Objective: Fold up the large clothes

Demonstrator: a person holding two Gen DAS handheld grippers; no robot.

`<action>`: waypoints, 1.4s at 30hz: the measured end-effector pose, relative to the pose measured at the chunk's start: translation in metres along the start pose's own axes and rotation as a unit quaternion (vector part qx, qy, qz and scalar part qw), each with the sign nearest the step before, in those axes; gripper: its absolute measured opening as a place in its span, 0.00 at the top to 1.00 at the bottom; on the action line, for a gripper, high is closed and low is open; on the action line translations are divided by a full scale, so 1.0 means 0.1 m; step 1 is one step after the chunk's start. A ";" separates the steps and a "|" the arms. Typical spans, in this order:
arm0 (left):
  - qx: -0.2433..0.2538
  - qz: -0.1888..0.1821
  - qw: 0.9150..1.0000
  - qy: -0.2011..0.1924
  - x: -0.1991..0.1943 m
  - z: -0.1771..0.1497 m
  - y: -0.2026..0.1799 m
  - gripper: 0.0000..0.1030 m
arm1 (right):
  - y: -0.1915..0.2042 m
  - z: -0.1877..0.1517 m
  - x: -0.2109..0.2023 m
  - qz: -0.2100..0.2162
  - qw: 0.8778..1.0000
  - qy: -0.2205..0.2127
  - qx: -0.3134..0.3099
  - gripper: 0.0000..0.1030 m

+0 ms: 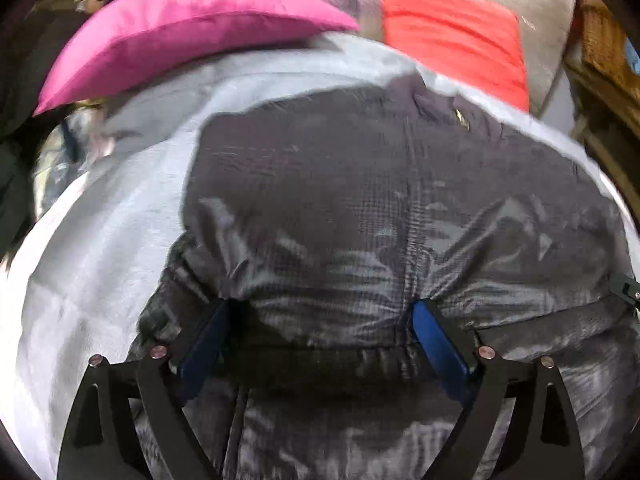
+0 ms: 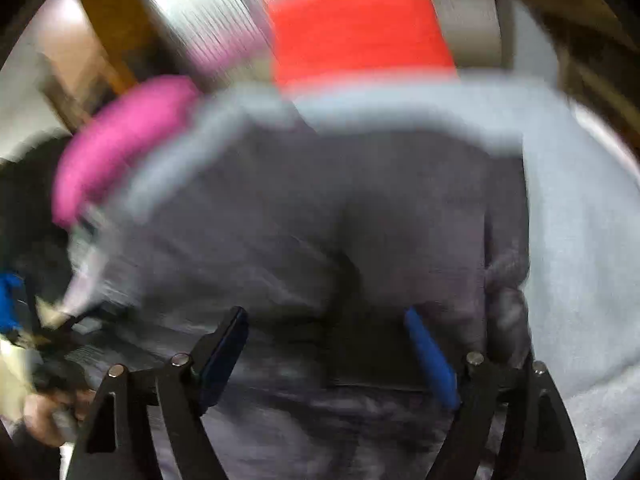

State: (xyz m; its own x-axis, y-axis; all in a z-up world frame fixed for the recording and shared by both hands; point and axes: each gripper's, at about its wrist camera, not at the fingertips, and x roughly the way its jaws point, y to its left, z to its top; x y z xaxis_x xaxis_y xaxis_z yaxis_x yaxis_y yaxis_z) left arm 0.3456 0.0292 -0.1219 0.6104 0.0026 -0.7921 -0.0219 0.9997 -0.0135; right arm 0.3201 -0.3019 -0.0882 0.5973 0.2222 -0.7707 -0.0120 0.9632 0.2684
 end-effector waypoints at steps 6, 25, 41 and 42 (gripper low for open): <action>0.016 0.003 0.998 -0.054 -0.73 -0.23 0.11 0.10 | 0.27 -0.14 -0.88 0.006 0.998 -0.062 -0.032 0.19; -0.038 -0.024 0.998 -0.041 -1.71 -1.73 0.54 0.10 | -0.29 -2.71 -2.07 0.007 0.994 -0.045 0.103 0.19; -0.161 -0.026 0.986 0.018 -1.63 -2.55 1.52 0.10 | -0.56 -3.00 -2.12 0.054 0.985 -0.029 0.159 0.19; -0.158 -0.034 0.987 0.017 -1.64 -2.55 1.49 0.10 | -0.56 -3.01 -2.10 0.064 0.985 -0.024 0.159 0.19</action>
State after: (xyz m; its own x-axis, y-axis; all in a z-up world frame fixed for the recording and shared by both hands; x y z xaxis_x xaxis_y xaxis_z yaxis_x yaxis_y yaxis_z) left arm 0.0405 0.1716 -0.1498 0.5921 -0.0703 -0.8028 -0.2307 0.9397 -0.2525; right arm -0.0463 -0.3571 -0.1155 0.6443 0.3237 -0.6929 0.1584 0.8298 0.5350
